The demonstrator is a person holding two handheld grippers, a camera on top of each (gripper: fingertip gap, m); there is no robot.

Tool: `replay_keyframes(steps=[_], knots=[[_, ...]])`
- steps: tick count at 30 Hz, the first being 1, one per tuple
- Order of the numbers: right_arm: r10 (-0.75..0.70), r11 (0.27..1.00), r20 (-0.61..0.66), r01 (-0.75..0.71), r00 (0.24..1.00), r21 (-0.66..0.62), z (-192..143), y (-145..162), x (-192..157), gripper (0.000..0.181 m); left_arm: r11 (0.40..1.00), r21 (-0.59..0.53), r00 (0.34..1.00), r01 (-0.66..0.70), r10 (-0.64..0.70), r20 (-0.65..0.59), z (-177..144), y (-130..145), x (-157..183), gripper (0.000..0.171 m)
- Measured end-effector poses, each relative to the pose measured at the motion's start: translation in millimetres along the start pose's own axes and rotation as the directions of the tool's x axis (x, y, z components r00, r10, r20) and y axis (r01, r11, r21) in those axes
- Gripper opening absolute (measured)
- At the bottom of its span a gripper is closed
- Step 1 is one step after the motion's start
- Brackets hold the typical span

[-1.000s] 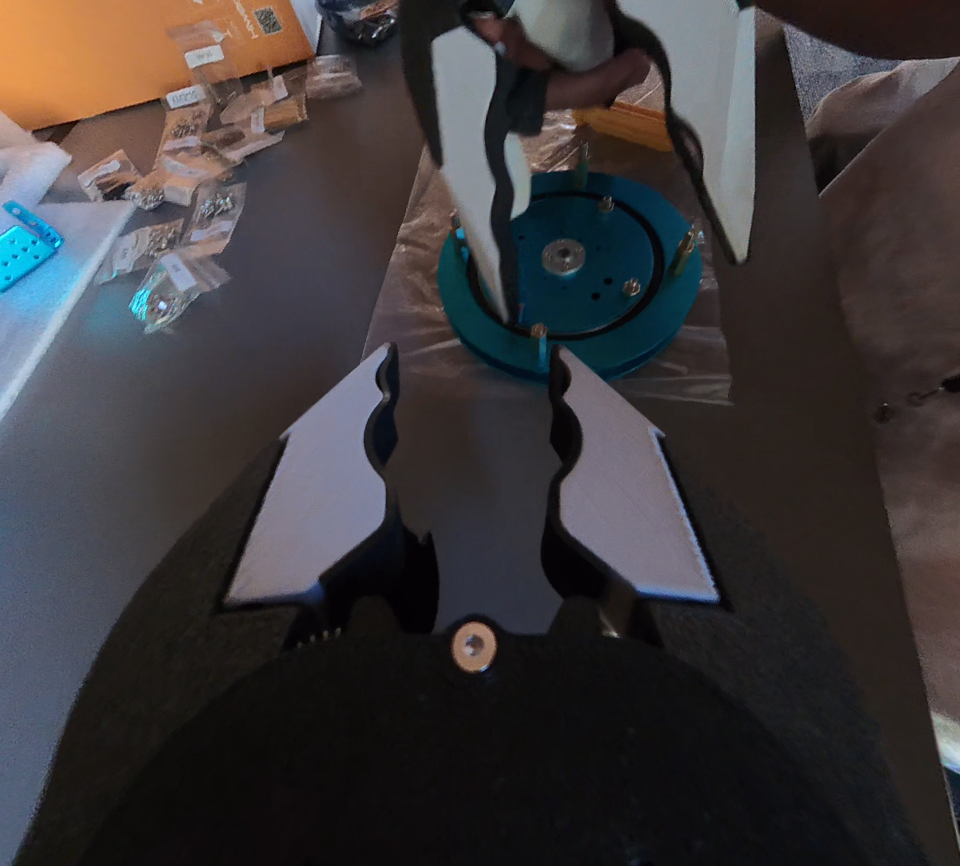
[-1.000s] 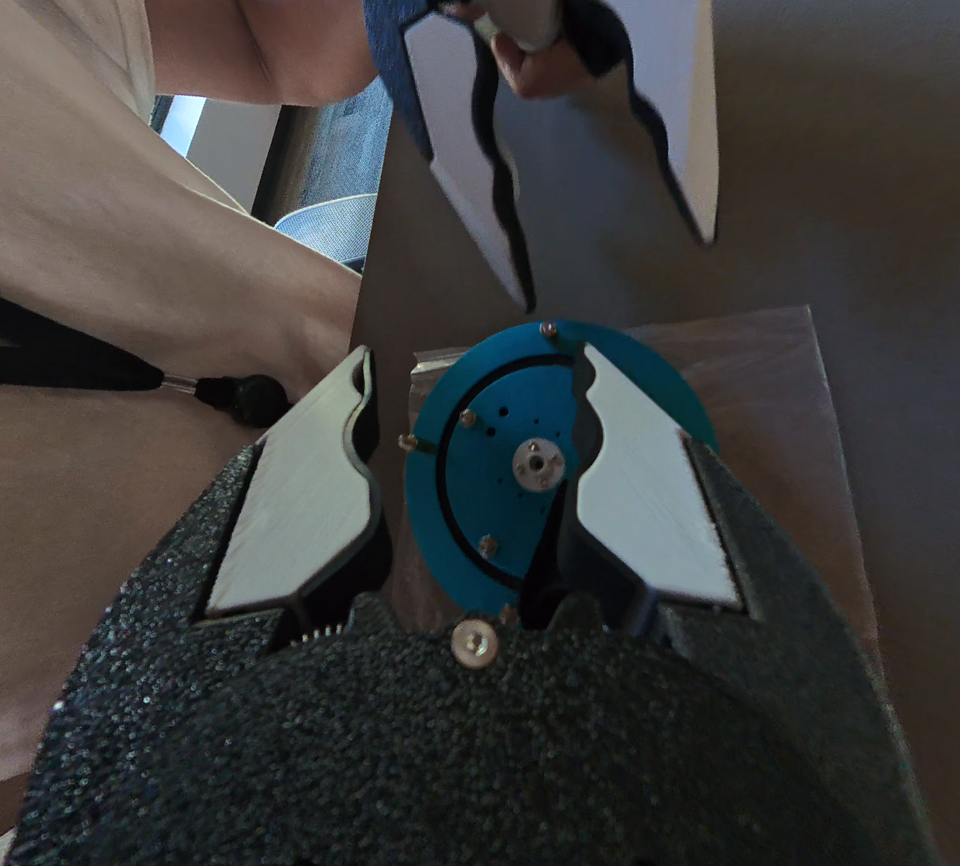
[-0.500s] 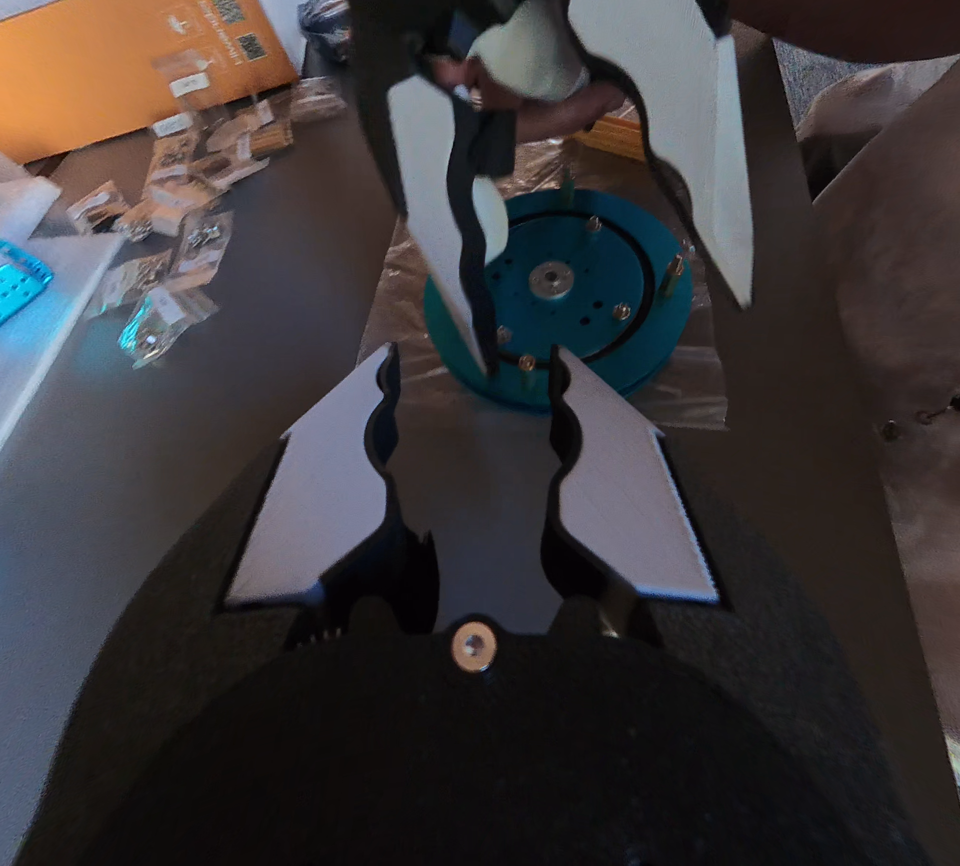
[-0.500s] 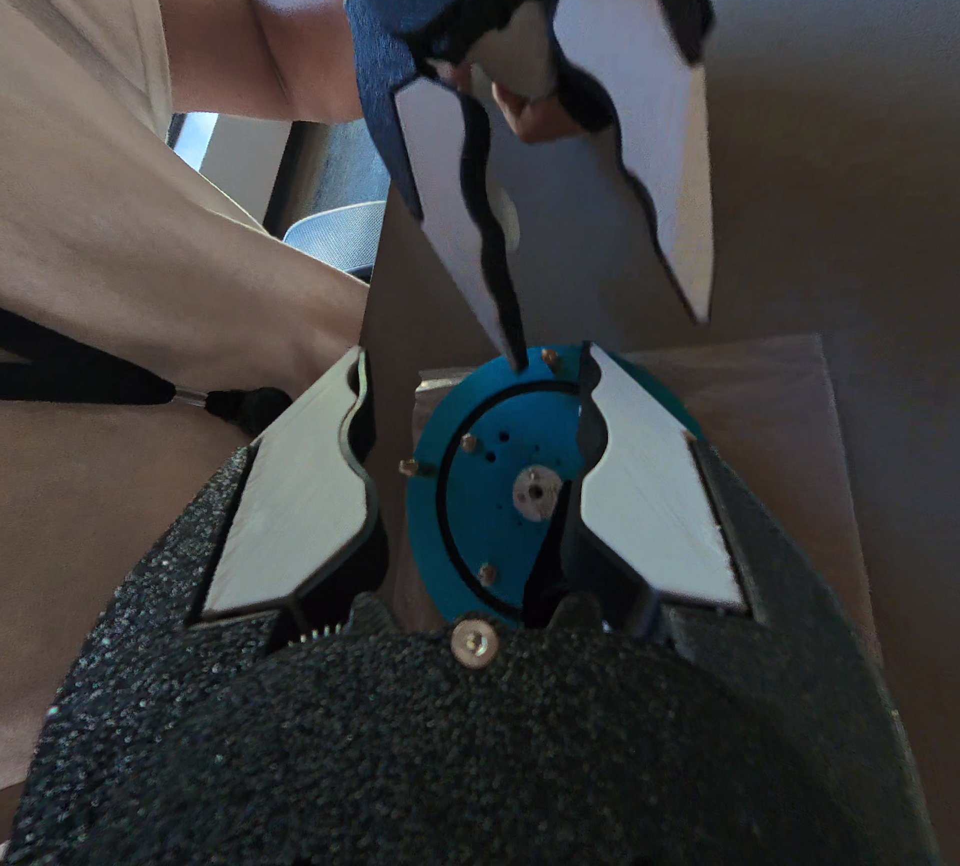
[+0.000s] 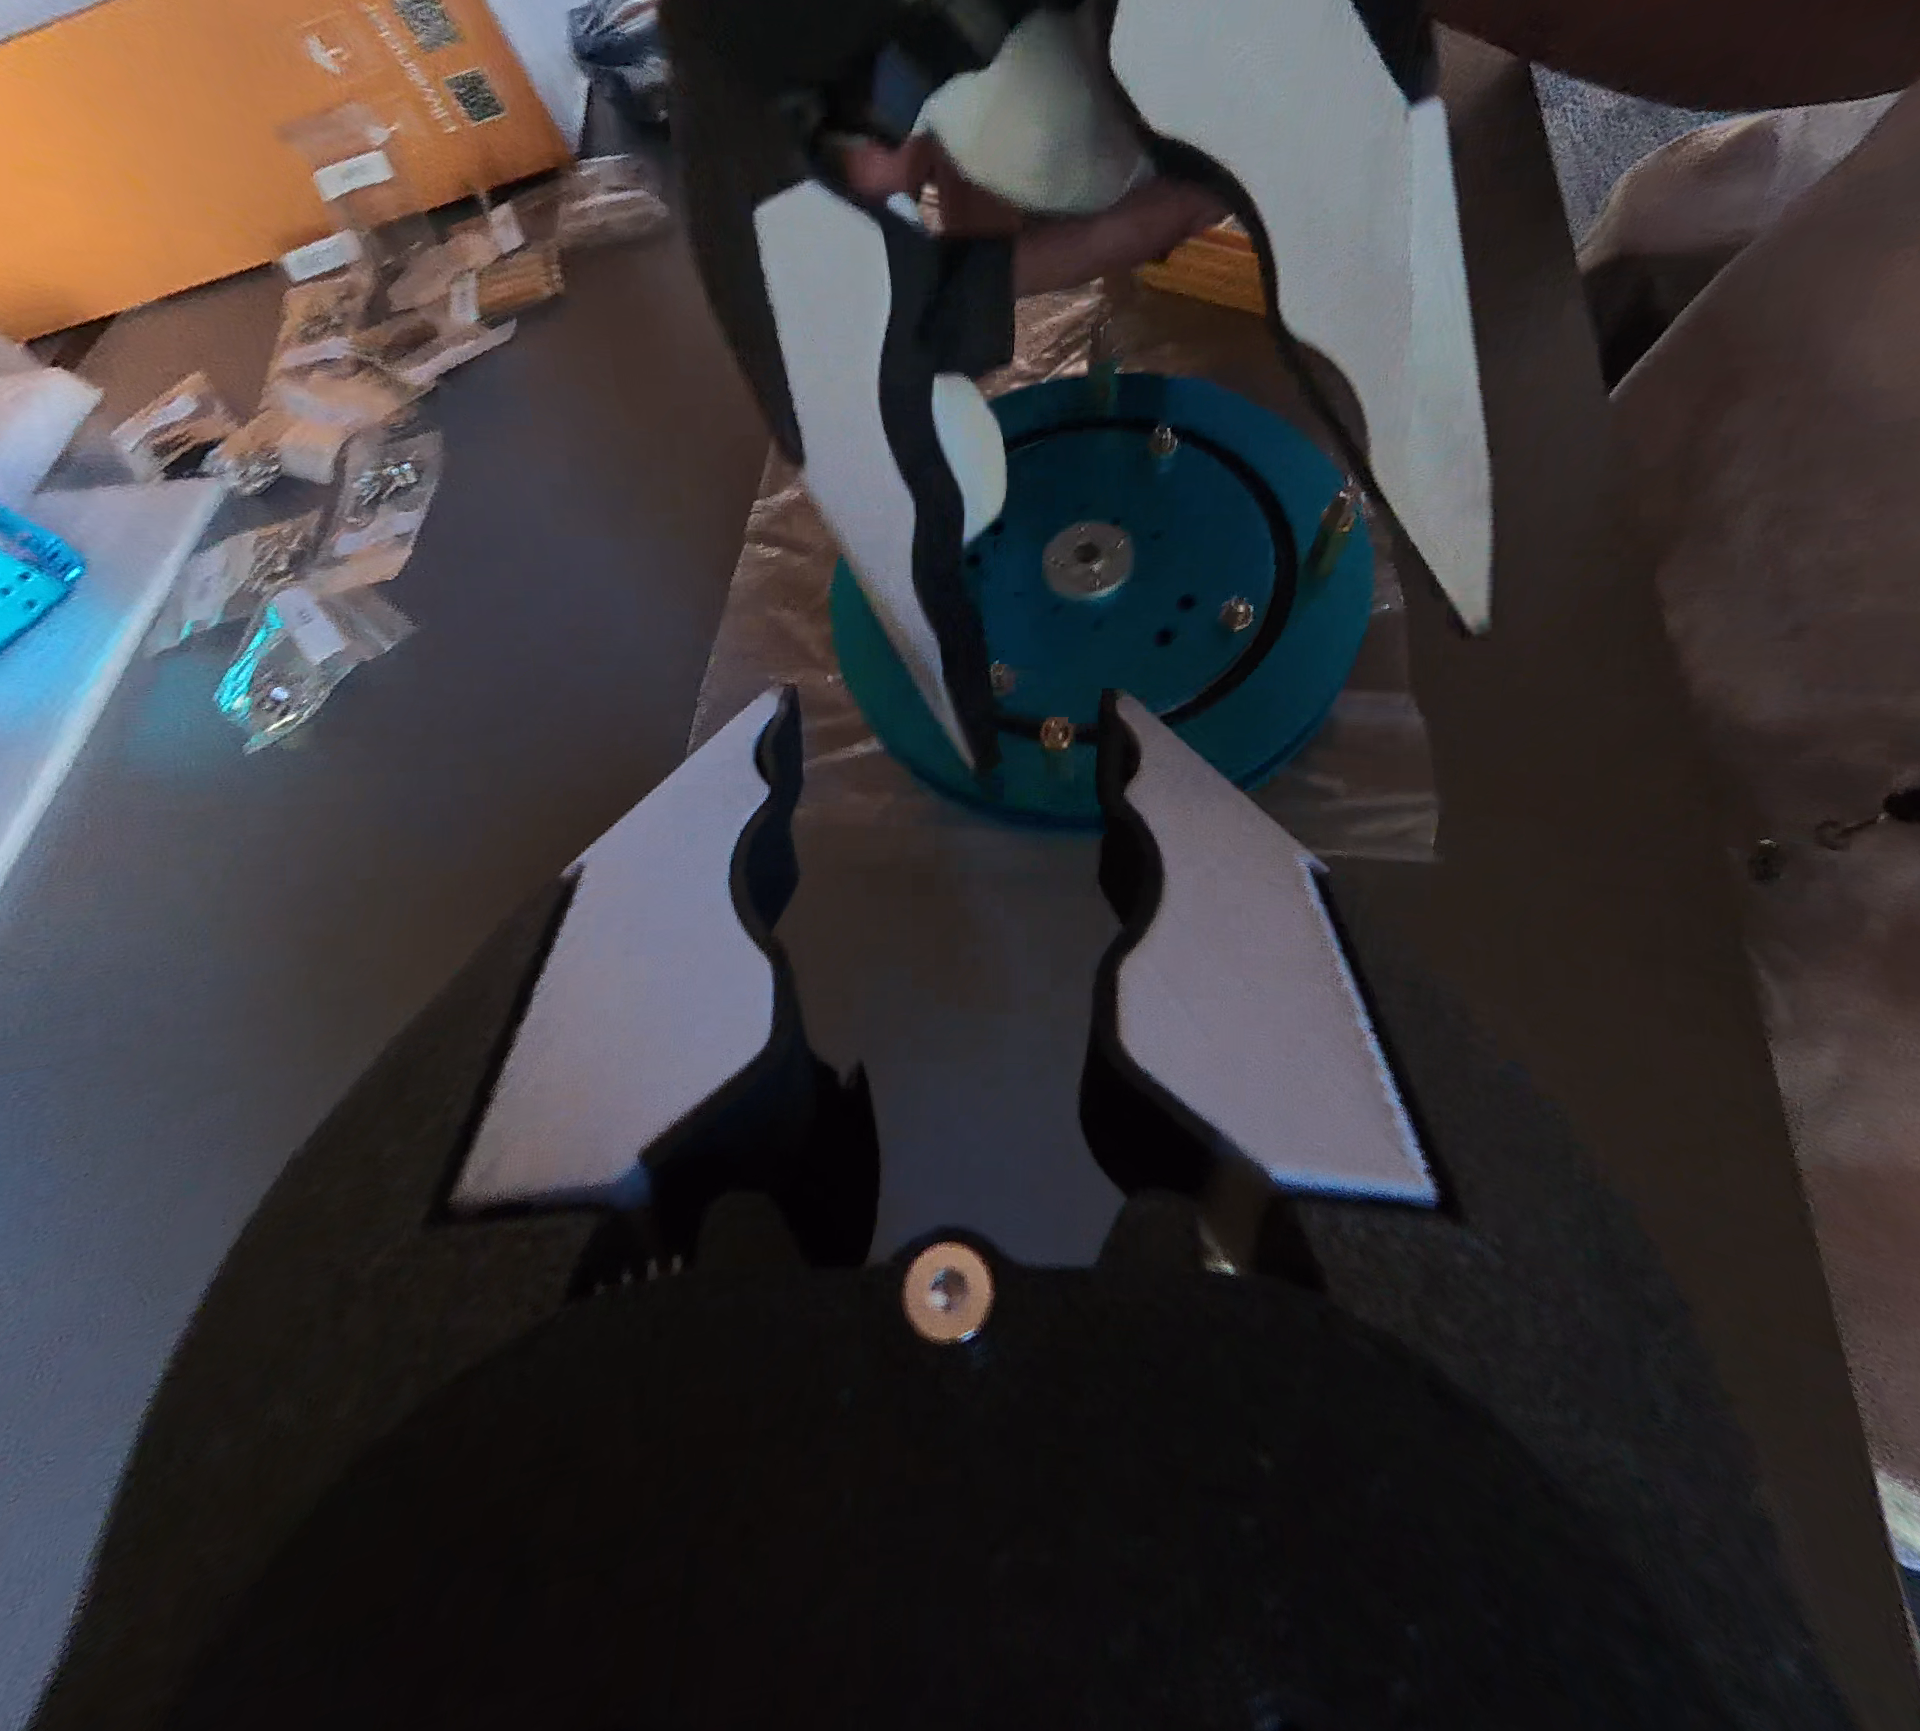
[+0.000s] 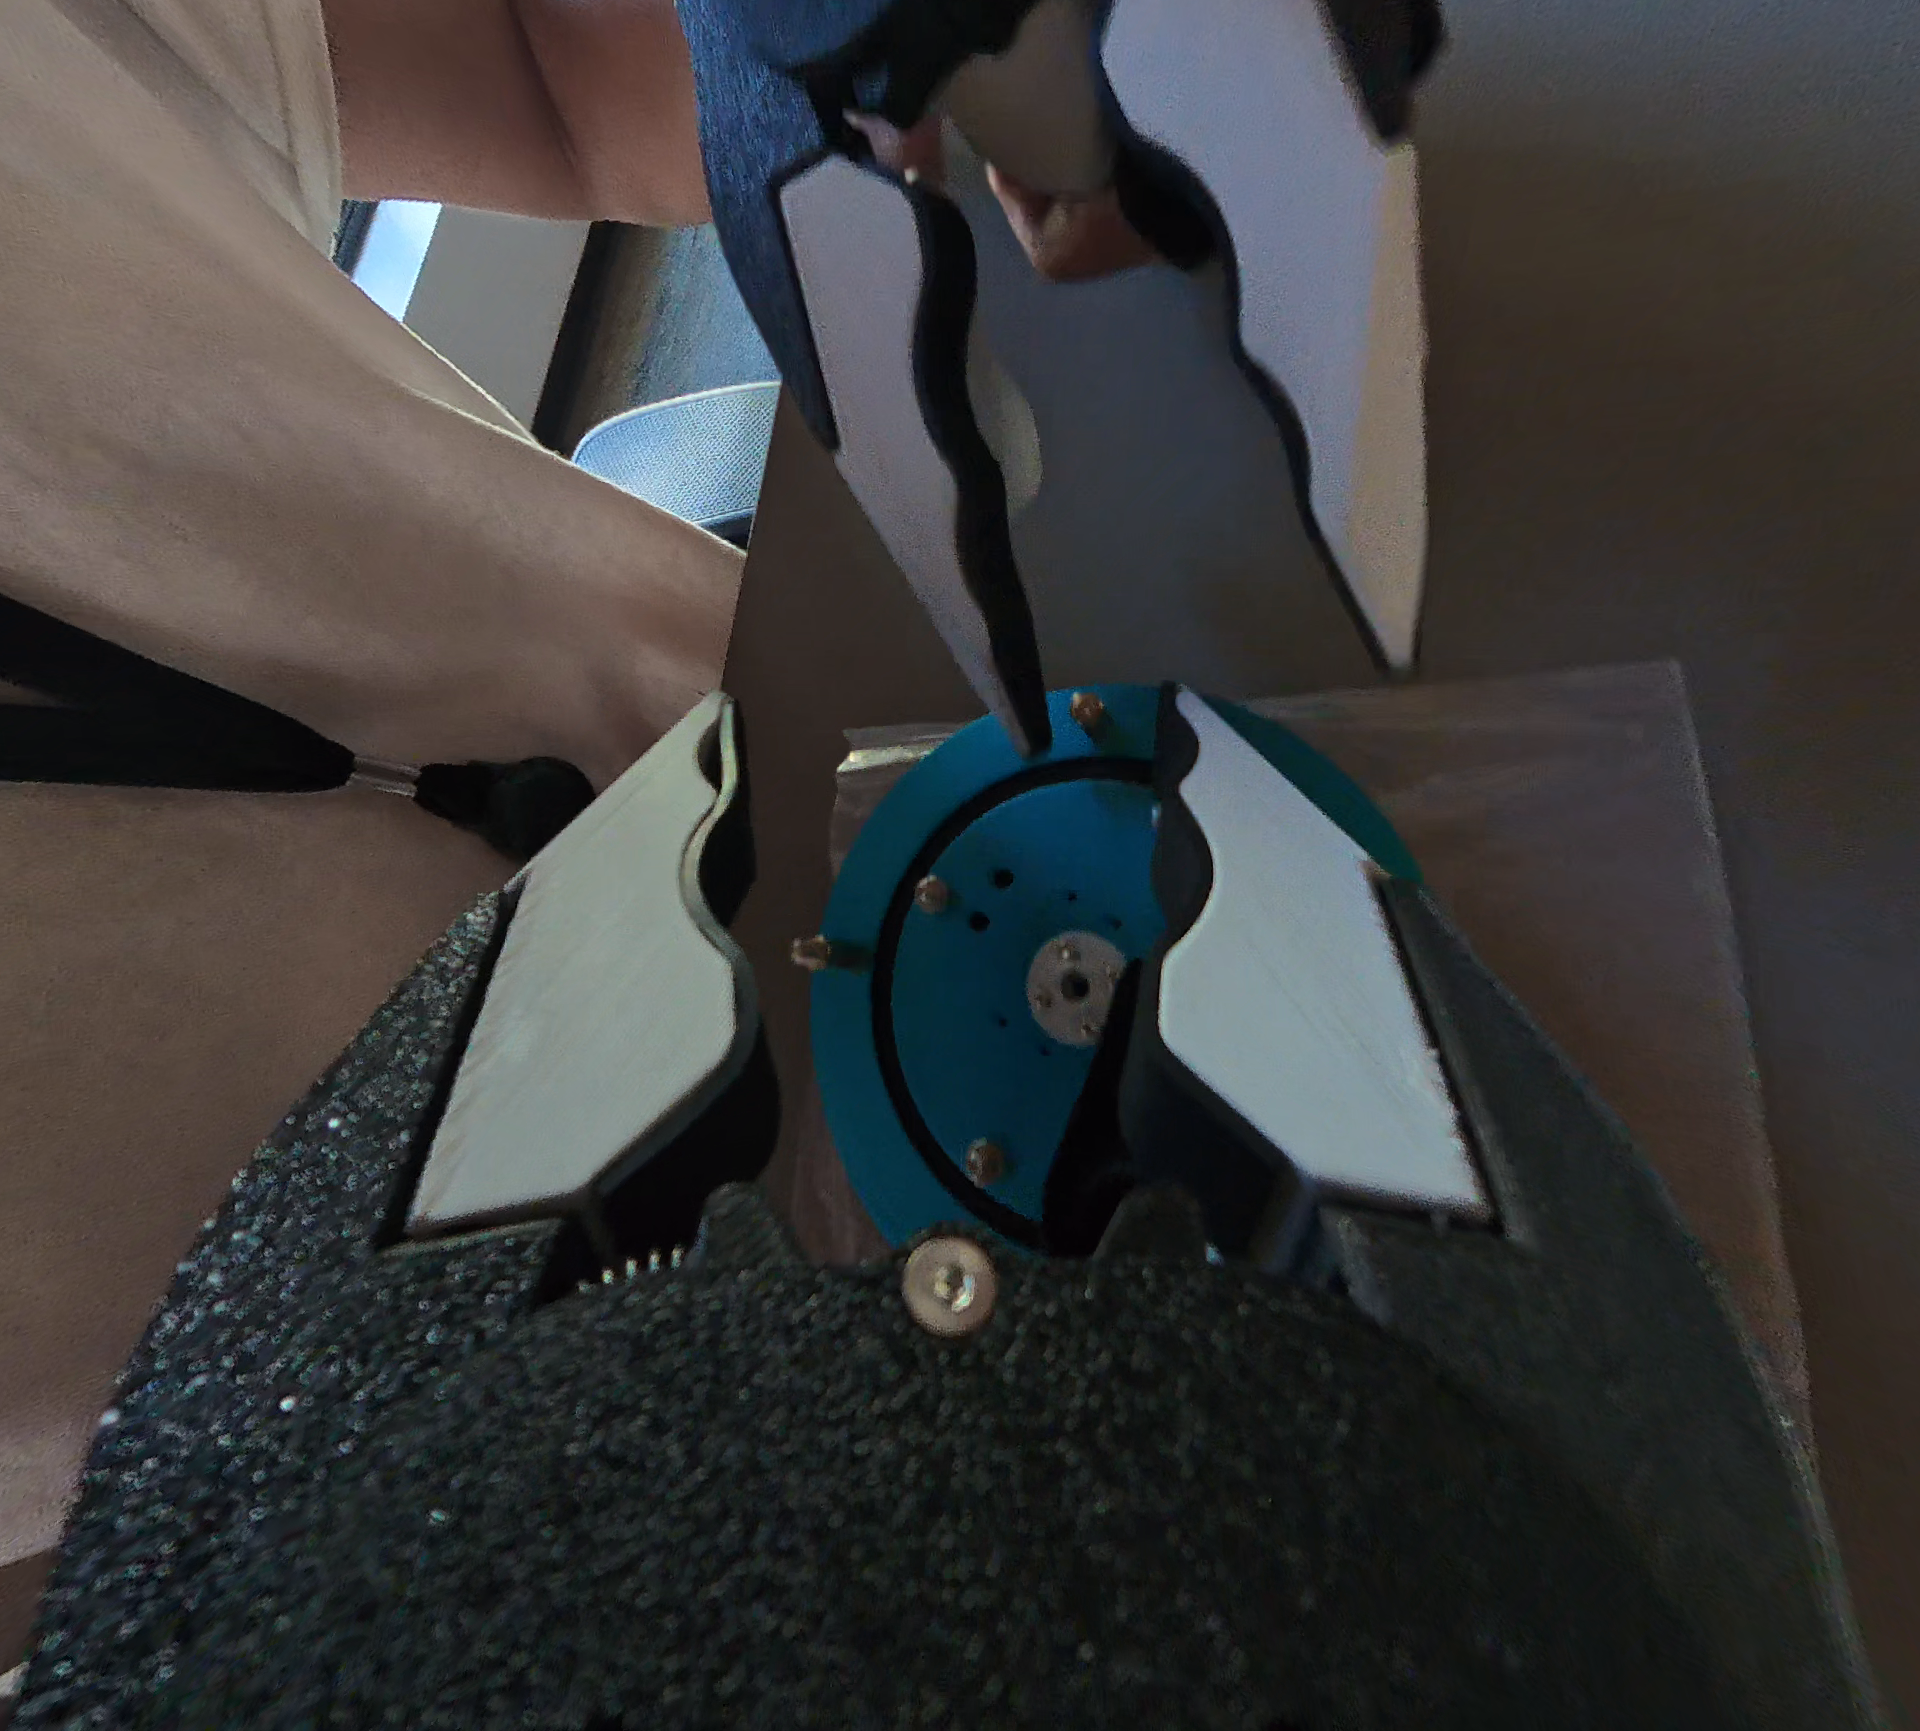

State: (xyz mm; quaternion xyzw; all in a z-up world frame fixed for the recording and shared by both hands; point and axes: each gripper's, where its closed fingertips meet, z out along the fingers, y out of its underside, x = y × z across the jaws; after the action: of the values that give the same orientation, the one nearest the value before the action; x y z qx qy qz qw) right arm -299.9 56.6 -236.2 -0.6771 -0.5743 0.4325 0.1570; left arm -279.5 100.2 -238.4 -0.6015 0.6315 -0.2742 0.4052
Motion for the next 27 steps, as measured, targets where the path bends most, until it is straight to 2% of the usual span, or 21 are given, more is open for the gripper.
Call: replay_keyframes(steps=[2,5,7,10,13,16,18,19,20,21,23,27], knots=[[-0.008,1.0,0.013,0.008,1.0,-0.021,7,2,-2,0.078,0.999,-0.032,1.0,-0.009,0.009,0.006,8,6,-2,0.057],[0.023,0.999,0.018,-0.023,1.0,-0.031,0,8,-7,0.078,0.999,-0.04,1.0,0.017,-0.017,0.015,-2,15,-8,0.064],[0.027,0.999,0.01,-0.027,1.0,-0.027,-9,14,-10,0.072,0.998,-0.049,0.998,0.032,-0.029,0.06,-15,22,-18,0.056],[0.018,1.0,-0.024,-0.018,1.0,0.008,-14,9,-4,0.077,0.999,-0.007,0.998,0.047,-0.047,0.046,-23,15,-14,0.056],[-0.01,1.0,0.001,0.01,1.0,0.014,-1,-4,-5,0.079,1.0,0.002,1.0,0.013,-0.013,0.01,-7,3,-3,0.056],[-0.007,0.999,0.017,0.008,1.0,-0.047,11,1,-8,0.08,0.999,-0.038,1.0,-0.011,0.012,0.022,6,9,-5,0.06],[0.01,0.999,0.01,-0.01,1.0,-0.038,5,4,-9,0.084,0.999,-0.032,1.0,0.026,-0.025,0.018,-1,14,-9,0.063],[0.03,0.998,0.013,-0.029,0.999,-0.047,0,9,-10,0.08,0.999,-0.037,0.999,0.032,-0.031,0.035,-7,19,-13,0.062],[0.042,0.998,0.027,-0.04,0.999,-0.05,-5,12,-14,0.072,0.999,-0.039,0.997,0.036,-0.033,0.074,-13,23,-20,0.054],[0.041,0.999,0.015,-0.04,0.999,-0.033,-9,12,-13,0.074,0.998,-0.027,0.995,0.05,-0.048,0.082,-19,24,-23,0.054],[0.02,1.0,-0.028,-0.02,0.999,-0.018,-12,9,-7,0.077,0.996,0.024,0.995,0.086,-0.087,0.052,-24,17,-20,0.055],[-0.021,0.999,-0.027,0.02,0.999,-0.029,5,-4,-1,0.081,0.999,0.026,0.999,0.039,-0.039,0.003,-5,4,-3,0.057]])
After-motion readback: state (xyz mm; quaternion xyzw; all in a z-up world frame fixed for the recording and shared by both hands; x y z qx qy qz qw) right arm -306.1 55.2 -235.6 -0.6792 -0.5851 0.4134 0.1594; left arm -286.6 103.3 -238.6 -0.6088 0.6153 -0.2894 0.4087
